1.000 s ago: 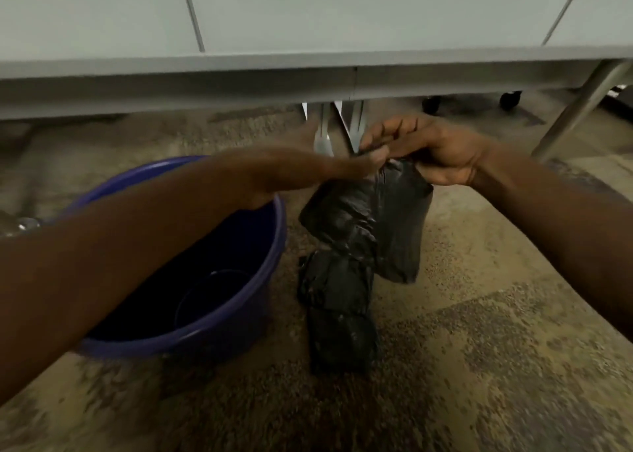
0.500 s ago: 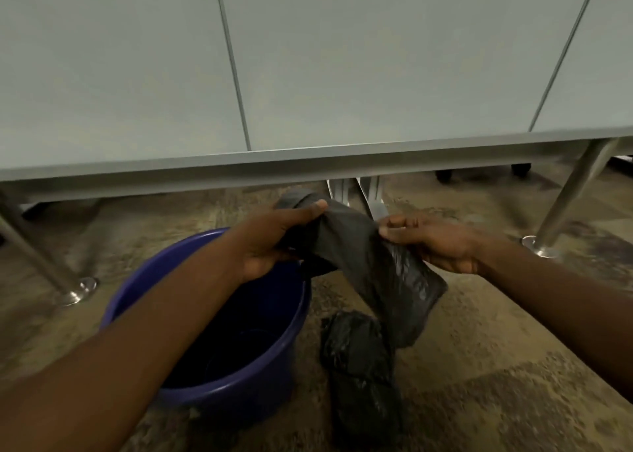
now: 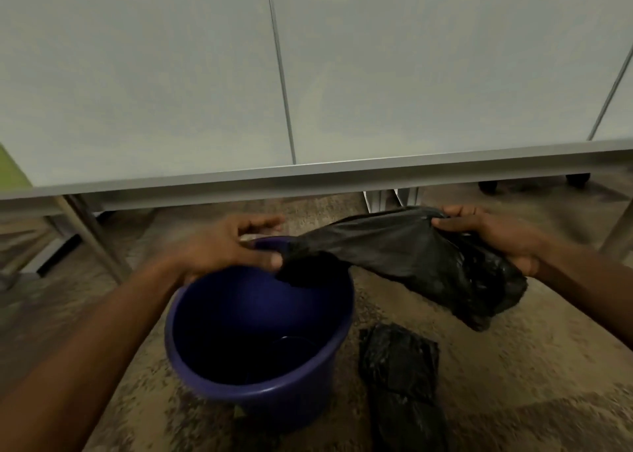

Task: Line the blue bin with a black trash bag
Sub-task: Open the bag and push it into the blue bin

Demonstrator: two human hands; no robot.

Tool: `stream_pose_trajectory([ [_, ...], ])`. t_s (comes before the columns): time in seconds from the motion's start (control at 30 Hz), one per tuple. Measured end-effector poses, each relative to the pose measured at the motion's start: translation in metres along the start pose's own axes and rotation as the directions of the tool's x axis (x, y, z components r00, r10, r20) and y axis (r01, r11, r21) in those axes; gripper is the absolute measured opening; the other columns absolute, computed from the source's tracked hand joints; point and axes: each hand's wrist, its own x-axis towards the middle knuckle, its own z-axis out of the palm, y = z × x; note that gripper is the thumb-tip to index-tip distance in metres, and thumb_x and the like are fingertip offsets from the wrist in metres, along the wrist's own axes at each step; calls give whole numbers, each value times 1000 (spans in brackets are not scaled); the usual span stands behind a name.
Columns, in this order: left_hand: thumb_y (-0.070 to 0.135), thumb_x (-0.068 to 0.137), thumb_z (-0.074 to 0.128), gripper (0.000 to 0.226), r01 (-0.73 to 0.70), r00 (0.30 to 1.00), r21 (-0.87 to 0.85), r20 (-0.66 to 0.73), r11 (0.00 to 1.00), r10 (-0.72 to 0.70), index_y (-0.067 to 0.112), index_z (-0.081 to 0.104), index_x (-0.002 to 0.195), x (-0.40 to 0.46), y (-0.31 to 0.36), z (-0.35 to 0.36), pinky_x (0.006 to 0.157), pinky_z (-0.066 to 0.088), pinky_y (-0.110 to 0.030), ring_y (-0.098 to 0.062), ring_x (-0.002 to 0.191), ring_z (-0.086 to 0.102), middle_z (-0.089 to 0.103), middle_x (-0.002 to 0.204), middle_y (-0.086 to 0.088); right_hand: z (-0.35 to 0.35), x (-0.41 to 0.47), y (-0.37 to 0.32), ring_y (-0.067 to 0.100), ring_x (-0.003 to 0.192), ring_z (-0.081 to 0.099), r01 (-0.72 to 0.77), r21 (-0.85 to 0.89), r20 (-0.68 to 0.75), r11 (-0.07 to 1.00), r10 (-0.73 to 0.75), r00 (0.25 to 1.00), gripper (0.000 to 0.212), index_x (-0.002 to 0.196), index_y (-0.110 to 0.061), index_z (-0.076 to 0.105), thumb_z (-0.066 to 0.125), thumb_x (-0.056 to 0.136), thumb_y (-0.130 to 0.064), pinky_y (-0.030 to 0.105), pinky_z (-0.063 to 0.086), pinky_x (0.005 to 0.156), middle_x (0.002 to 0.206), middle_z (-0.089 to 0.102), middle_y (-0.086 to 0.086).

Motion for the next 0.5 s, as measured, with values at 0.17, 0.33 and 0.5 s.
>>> stream_pose_trajectory([
  [0.17, 39, 70, 93, 118, -32, 999, 517, 46, 855, 9, 33, 24, 165, 11, -28, 54, 117, 36, -29, -4, 138, 44, 47, 152, 16, 28, 4, -20, 24, 88, 74, 57, -324, -11, 944, -64, 998, 46, 117, -13, 73, 66, 80, -39, 21, 59, 71, 107, 78, 11],
  [0.33, -1, 93, 65, 48, -34, 992, 566, -83, 824, 98, 24, 70, 134, 24, -49, 66, 90, 57, -26, -2, 95, 72, 81, 105, 3, 42, 3, -29, 19, 64, 75, -30, -157, -82, 987, 18, 996, 42, 93, -19, 83, 80, 69, -53, 24, 58, 57, 83, 78, 6],
  [0.5, 35, 94, 71, 52, -3, 1000, -10, 9, 1000, 3, 32, 59, 145, 12, -39, 61, 112, 51, -48, -18, 122, 69, 76, 125, -1, 68, 5, -31, 28, 76, 74, -175, 176, -24, 969, 182, 983, 59, 110, -8, 76, 85, 76, -55, 36, 61, 69, 94, 76, 13],
])
